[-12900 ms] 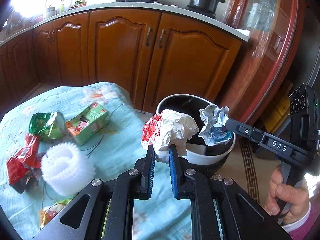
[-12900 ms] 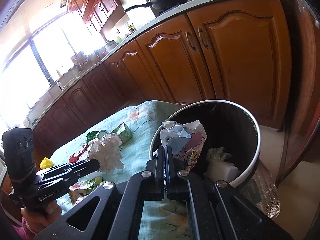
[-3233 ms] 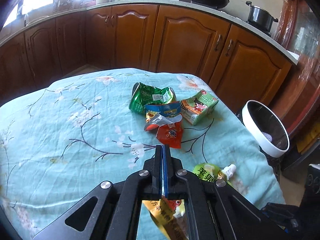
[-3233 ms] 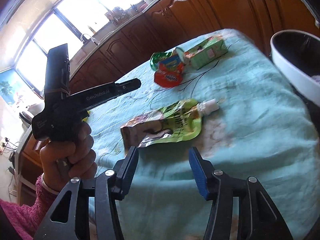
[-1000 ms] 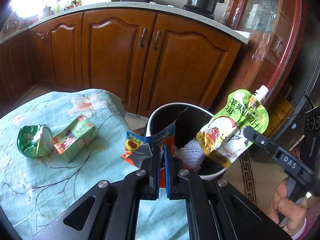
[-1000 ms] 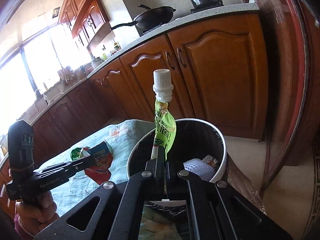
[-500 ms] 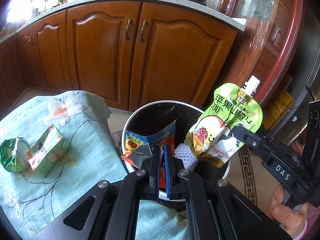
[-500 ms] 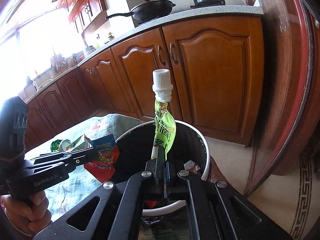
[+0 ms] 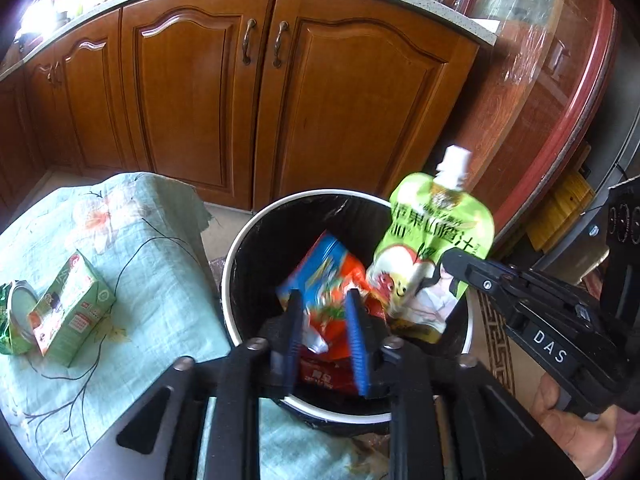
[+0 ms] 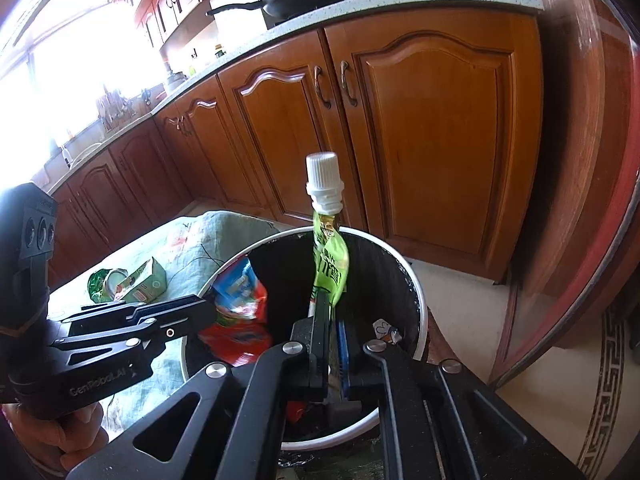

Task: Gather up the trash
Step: 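Open the left tool over the bin while the right tool releases the juice pouch, then move both open tools back toward the crushed green can and green carton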

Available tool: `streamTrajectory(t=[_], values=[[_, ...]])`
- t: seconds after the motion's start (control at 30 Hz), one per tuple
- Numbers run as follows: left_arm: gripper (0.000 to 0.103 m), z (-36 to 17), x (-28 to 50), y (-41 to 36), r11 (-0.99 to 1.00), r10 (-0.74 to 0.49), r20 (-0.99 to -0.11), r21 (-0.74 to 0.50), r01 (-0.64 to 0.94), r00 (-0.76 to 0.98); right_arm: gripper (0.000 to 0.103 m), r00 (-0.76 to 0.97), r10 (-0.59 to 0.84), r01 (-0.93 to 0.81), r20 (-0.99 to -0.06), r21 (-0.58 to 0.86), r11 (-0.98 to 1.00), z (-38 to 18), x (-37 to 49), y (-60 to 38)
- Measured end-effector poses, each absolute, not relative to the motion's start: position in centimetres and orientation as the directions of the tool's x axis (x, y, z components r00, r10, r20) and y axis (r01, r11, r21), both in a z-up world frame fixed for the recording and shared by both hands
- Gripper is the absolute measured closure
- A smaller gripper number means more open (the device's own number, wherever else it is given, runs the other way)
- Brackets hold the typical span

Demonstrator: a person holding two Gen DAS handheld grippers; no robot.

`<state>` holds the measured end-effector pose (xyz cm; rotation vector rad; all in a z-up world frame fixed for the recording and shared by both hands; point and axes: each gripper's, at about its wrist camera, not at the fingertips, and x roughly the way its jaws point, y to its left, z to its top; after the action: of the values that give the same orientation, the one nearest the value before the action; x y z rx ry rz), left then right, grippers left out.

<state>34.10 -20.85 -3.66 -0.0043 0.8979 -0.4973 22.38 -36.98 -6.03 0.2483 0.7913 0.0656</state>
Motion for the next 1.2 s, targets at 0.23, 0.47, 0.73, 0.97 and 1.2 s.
streamTrajectory(t=[0.23,0.47,0.73,0.97,1.2], values=[[0.064,-4.0,33.0,-20.0,0.898,-0.393,-0.746,-0.185,0.398,0.538,0.061,0.717,0.173,0.043,-0.675,0.29,0.956,-6.2,21.6,-37.5],[0.055,-4.0,31.6,-17.4,0.912,-0.386,-0.742,-0.219,0.347,0.548,0.052,0.732,0.192,0.04,-0.654,0.322,0.946,-5.7,20.6,-37.2],[0.054,-3.6,29.1,-12.9,0.932,-0.359,-0.733,-0.252,0.26,0.578,0.029,0.747,0.251,-0.012,-0.615,0.365,0.931,-4.8,19.6,-35.1],[0.053,-3.7,26.7,-7.1,0.947,-0.317,-0.731,-0.281,0.158,0.605,0.018,0.729,0.333,-0.081,-0.598,0.408,0.909,-4.7,19.2,-31.4],[0.053,-3.1,24.6,-1.8,0.954,-0.268,-0.731,-0.292,0.067,0.627,0.017,0.692,0.397,-0.145,-0.604,0.422,0.895,-5.1,19.5,-27.4]])
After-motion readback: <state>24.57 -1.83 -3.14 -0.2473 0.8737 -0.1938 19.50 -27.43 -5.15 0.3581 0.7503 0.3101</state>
